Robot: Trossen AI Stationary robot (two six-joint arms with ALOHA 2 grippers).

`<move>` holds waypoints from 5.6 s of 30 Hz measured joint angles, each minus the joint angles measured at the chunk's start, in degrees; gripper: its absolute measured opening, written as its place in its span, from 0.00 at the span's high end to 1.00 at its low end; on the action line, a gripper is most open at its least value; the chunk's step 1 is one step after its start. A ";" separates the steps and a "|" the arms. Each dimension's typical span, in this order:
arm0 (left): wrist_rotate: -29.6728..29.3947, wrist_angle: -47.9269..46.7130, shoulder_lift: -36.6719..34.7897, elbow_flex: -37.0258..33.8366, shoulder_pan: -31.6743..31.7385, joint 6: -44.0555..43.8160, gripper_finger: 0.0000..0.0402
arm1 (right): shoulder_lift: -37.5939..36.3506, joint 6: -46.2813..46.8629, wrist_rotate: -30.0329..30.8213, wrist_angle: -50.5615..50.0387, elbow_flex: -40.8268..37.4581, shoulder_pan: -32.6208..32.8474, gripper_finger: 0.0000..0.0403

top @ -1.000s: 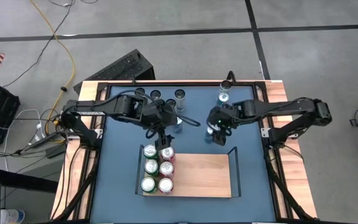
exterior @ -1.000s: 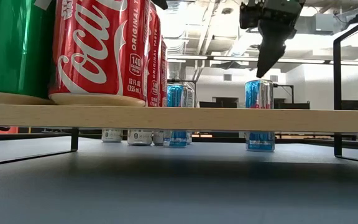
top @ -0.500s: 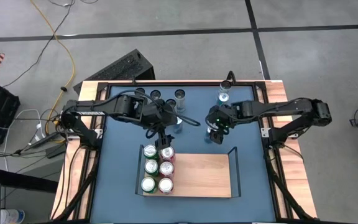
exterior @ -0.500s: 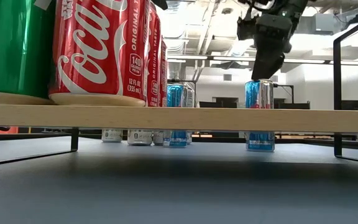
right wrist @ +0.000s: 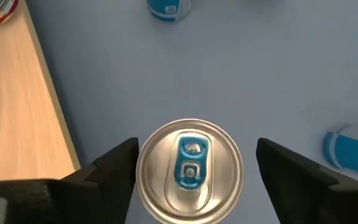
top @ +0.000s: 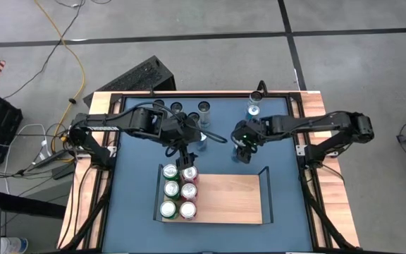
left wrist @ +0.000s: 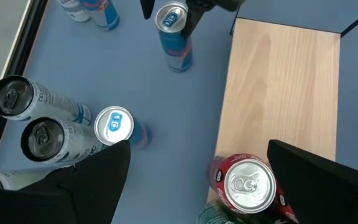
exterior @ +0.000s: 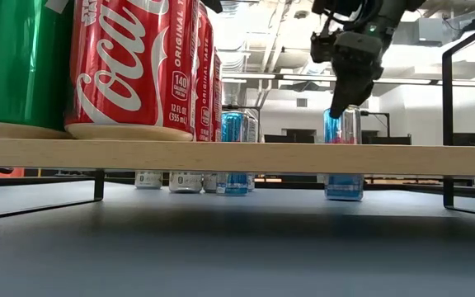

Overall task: Place canned beverage on shelf
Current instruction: Put the bottom right blue soda can on the shelf

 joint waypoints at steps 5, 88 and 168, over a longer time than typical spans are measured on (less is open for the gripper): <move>-0.01 0.00 0.00 0.00 -0.02 0.00 0.09 | 1.43 -0.20 0.08 0.59 0.00 0.89 0.32; 10.77 46.37 2.27 -22.49 4.83 7.58 0.43 | 1.25 -6.69 7.37 -1.49 24.41 13.70 0.44; 4.22 68.75 -3.36 -22.53 4.93 4.84 0.42 | -16.41 -13.04 10.60 31.63 -0.09 11.61 0.56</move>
